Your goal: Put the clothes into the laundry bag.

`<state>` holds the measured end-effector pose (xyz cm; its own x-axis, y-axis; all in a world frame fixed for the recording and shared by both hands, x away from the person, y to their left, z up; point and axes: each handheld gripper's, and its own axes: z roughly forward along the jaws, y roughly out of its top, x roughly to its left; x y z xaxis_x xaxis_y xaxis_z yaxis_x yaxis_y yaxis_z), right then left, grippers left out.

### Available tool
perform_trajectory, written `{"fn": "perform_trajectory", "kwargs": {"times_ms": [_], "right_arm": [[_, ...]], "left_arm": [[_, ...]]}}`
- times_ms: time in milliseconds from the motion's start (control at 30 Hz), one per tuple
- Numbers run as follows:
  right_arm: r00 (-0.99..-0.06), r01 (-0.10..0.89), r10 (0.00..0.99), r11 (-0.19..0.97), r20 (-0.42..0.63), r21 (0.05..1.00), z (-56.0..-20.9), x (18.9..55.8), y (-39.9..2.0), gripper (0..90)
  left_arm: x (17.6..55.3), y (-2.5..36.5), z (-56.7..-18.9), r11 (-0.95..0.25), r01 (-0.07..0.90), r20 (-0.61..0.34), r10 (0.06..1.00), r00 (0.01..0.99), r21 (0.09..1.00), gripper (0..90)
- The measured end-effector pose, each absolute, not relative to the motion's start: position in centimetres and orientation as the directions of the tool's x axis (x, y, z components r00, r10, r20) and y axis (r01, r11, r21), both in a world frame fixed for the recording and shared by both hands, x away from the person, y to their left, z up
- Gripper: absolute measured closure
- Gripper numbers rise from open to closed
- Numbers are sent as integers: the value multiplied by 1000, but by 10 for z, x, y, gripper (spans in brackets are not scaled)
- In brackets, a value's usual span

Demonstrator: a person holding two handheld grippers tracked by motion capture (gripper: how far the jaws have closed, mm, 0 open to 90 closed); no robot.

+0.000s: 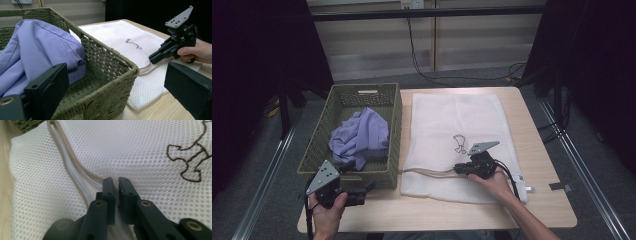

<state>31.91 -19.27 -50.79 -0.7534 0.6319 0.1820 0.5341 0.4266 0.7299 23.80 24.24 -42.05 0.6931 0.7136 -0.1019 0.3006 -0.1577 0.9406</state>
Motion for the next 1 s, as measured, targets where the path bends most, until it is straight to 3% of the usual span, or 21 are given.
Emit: {"fn": "perform_trajectory", "kwargs": {"times_ms": [300, 433, 1000], "right_arm": [[-712, 583, 668, 391, 216, 712, -506, 320, -192, 886], [-701, 599, 664, 348, 262, 721, -508, 321, -198, 886], [-689, 574, 654, 229, 313, 786, -487, 316, -213, 887]], "left_arm": [[240, 238, -422, -149, 315, -134, 679, 722, 937, 53], [240, 237, -421, -185, 300, -106, 663, 741, 936, 51], [238, 241, -421, -190, 309, -104, 675, 730, 932, 45]]}}
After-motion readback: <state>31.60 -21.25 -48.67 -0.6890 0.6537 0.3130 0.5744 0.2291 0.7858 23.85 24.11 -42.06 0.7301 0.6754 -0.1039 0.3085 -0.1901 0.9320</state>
